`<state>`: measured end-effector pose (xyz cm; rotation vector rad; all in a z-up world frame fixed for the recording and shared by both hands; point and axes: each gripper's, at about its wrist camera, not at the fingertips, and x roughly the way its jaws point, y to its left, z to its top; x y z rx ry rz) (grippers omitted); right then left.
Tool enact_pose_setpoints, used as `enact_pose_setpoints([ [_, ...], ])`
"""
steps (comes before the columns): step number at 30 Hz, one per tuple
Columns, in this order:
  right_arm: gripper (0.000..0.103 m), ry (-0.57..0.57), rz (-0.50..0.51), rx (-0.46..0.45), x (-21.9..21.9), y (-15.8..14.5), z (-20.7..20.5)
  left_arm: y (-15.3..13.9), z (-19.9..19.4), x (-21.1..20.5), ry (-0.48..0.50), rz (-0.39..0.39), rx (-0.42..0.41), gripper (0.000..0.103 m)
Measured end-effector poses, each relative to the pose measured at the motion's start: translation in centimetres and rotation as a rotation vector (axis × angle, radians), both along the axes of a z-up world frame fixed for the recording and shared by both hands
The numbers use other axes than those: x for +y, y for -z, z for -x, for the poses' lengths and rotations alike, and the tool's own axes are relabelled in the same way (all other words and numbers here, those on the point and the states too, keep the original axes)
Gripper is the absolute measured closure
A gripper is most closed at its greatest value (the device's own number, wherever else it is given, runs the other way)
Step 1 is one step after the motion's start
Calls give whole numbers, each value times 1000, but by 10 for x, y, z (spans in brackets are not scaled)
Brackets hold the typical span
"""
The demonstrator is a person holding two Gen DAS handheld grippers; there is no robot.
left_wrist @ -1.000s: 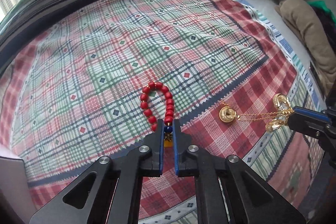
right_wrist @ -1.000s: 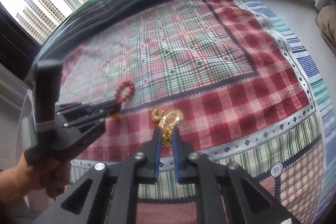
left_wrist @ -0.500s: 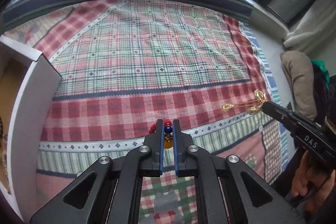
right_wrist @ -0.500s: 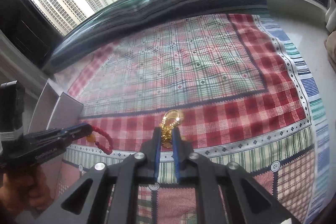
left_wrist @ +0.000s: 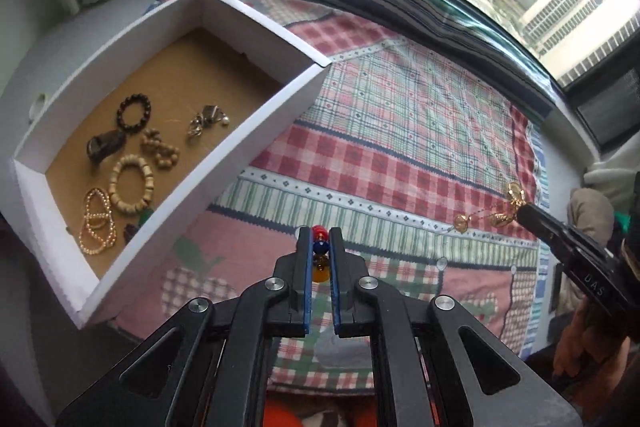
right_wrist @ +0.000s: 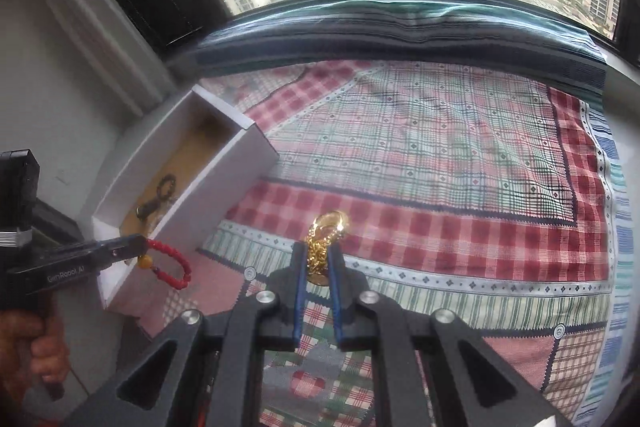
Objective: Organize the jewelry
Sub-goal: 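Carry the red bracelet and gold charms into the white tray and release them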
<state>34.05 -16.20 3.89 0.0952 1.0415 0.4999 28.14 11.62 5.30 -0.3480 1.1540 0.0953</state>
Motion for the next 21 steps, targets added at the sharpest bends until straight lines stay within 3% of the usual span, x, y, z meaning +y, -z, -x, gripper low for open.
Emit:
enact_pose_setpoints([
  [10,92,-350,-95,-52,167,-37,3,-29,54,137,-372,-43,-67,98],
  [16,92,-483,-124,-68,254,-36,-17,-18,47,175,-447,-64,-61,98],
  [21,92,-541,-110,-61,308,-30,-34,-1,28,190,-466,-16,-52,98],
])
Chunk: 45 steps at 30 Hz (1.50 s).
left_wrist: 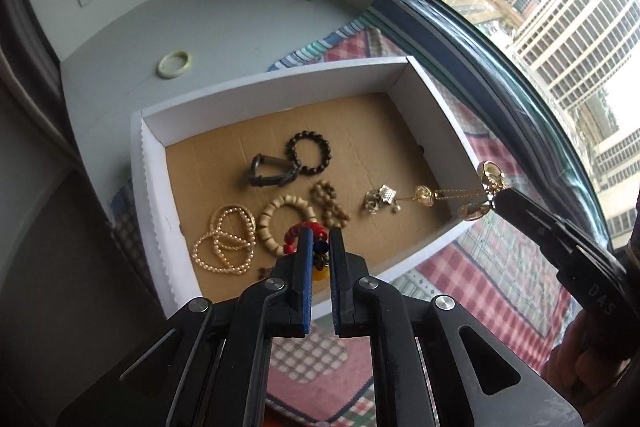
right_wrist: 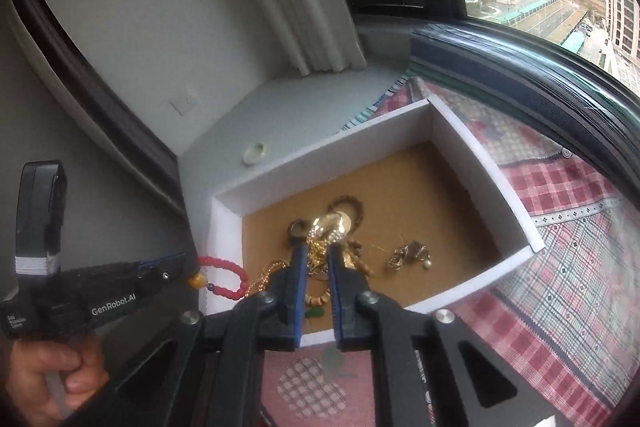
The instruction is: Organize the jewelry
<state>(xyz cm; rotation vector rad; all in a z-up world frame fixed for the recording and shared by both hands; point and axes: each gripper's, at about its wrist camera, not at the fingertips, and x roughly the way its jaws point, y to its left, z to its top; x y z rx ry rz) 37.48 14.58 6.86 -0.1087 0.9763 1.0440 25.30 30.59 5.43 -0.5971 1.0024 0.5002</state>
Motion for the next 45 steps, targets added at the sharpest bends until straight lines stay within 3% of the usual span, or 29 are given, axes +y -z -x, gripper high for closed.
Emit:
enact_pose_setpoints([
  [9,93,-49,79,-21,38,12,-34,26,-52,-2,21,73,8,98],
  [21,89,15,156,-68,62,41,-93,56,-114,-2,29,62,33,95],
  [23,86,32,159,-63,62,42,-100,56,-118,-1,17,45,38,78],
  [24,77,41,162,-68,62,42,-102,55,-118,0,8,38,39,59],
  [25,74,49,159,-71,60,40,-104,53,-117,0,-4,26,39,50],
  [28,71,67,145,-74,51,32,-104,46,-113,0,-25,-2,44,33],
  [33,43,84,136,-100,33,15,-91,22,-100,-7,-38,-90,42,24],
  [36,36,93,142,-126,21,5,-78,3,-90,-13,-57,-157,45,20],
  [39,35,94,136,-137,9,-6,-66,-17,-77,-19,-71,-203,42,19],
  [45,23,97,143,-183,-12,-27,-37,-59,-45,-35,-102,-318,25,6],
])
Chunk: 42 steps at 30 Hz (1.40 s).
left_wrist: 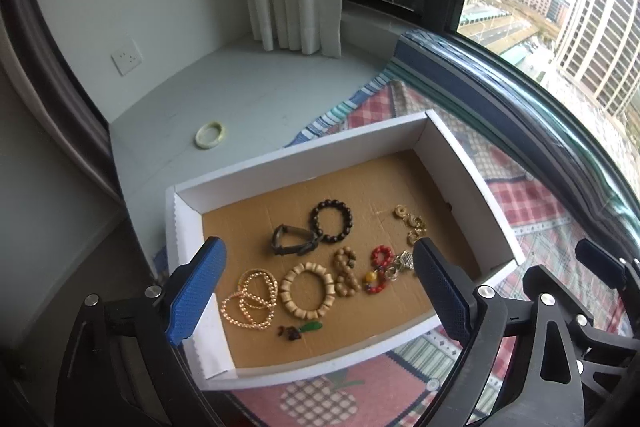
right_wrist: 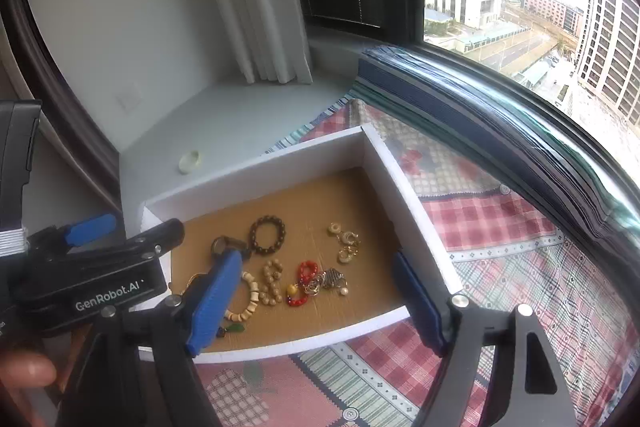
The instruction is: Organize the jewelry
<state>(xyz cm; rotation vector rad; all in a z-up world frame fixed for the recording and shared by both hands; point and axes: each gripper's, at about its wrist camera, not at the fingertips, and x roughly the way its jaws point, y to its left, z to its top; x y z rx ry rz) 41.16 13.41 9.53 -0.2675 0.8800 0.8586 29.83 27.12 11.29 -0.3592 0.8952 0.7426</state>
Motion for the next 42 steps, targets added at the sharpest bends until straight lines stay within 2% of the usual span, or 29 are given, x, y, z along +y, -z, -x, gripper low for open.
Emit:
enact_pose_setpoints([
  [5,20,2,18,-46,-10,-19,22,-28,29,-6,-5,-19,-36,3],
  [9,19,4,27,-78,-15,-32,36,-36,47,-12,-7,-44,-12,3],
  [16,19,-6,43,-105,-19,-44,55,-29,68,-16,-44,21,34,3],
  [21,19,-6,78,-90,-15,-41,59,-26,78,-25,-62,-42,94,3],
  [25,19,-24,117,-88,-14,-38,66,-22,88,-25,-70,-13,109,3],
  [30,19,-45,128,-94,-12,-39,72,-21,98,-20,-106,41,86,3],
  [42,19,-98,140,-122,-2,-44,86,-21,101,-18,-125,79,58,3],
])
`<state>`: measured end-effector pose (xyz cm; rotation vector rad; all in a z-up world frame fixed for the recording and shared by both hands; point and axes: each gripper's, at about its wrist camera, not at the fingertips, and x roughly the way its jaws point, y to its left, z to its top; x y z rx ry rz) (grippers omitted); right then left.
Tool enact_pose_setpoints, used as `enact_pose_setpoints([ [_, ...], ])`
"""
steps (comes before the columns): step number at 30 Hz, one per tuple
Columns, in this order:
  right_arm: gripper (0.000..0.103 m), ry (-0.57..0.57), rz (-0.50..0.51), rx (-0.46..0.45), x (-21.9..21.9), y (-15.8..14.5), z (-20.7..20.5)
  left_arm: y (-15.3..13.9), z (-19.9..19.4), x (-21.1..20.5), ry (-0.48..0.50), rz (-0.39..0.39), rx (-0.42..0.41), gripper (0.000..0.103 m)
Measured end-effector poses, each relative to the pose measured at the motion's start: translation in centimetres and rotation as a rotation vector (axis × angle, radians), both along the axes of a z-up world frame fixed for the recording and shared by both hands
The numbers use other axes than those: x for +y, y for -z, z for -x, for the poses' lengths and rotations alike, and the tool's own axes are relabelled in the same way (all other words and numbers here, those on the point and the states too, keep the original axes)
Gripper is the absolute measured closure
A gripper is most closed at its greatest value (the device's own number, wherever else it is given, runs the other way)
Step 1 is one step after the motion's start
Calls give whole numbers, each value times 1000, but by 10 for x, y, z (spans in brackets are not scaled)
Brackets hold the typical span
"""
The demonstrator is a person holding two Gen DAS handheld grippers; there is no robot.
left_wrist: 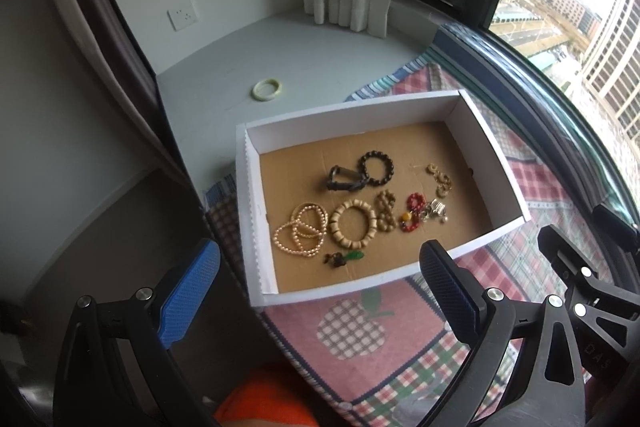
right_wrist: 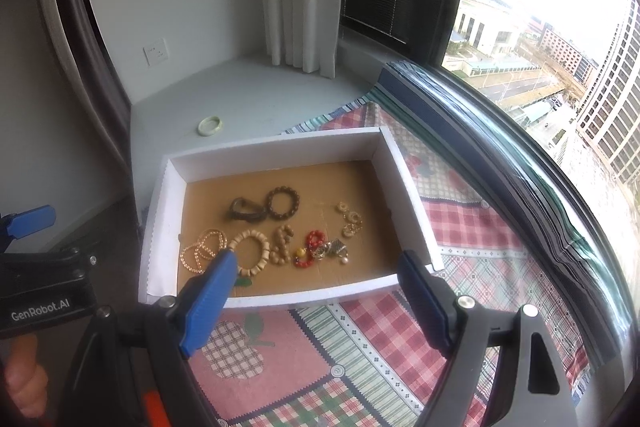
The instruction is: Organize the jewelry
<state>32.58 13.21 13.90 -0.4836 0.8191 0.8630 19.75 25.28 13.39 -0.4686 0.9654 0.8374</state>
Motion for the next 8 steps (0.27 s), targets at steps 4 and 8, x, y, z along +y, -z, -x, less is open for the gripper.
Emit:
enact_pose_setpoints([
  [4,19,3,0,-7,-1,-1,0,3,1,2,-4,35,-23,2],
  [8,19,8,-2,-7,0,-1,-1,-2,1,-2,-1,-6,-29,2],
])
